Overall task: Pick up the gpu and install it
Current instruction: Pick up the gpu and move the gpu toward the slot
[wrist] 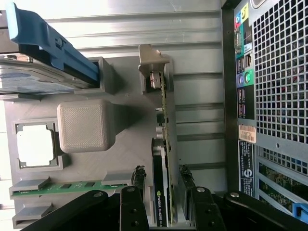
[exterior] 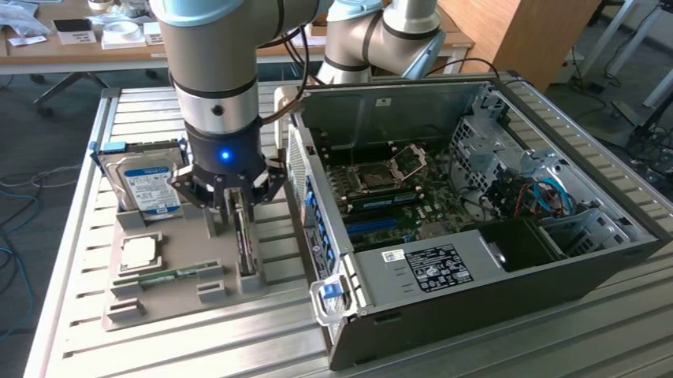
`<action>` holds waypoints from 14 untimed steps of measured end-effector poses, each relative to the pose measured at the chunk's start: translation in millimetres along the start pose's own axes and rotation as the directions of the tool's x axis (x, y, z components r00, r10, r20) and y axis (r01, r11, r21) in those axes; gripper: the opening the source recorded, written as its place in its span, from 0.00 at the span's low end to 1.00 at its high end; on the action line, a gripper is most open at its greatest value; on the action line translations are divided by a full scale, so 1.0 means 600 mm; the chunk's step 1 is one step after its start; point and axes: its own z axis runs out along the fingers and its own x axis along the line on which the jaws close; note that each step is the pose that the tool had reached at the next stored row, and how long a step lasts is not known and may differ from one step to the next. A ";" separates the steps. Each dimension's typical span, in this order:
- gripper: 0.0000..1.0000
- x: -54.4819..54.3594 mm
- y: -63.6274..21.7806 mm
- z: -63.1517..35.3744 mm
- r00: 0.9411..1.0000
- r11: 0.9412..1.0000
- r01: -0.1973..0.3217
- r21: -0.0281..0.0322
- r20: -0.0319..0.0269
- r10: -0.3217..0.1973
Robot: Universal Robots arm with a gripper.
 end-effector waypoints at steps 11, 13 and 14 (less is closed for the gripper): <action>0.42 0.000 -0.001 0.014 1.000 1.000 0.000 0.000 0.000 0.000; 0.42 0.000 -0.001 0.018 1.000 1.000 0.000 0.000 0.000 0.000; 0.42 0.000 -0.001 0.019 1.000 1.000 0.000 0.000 0.000 0.000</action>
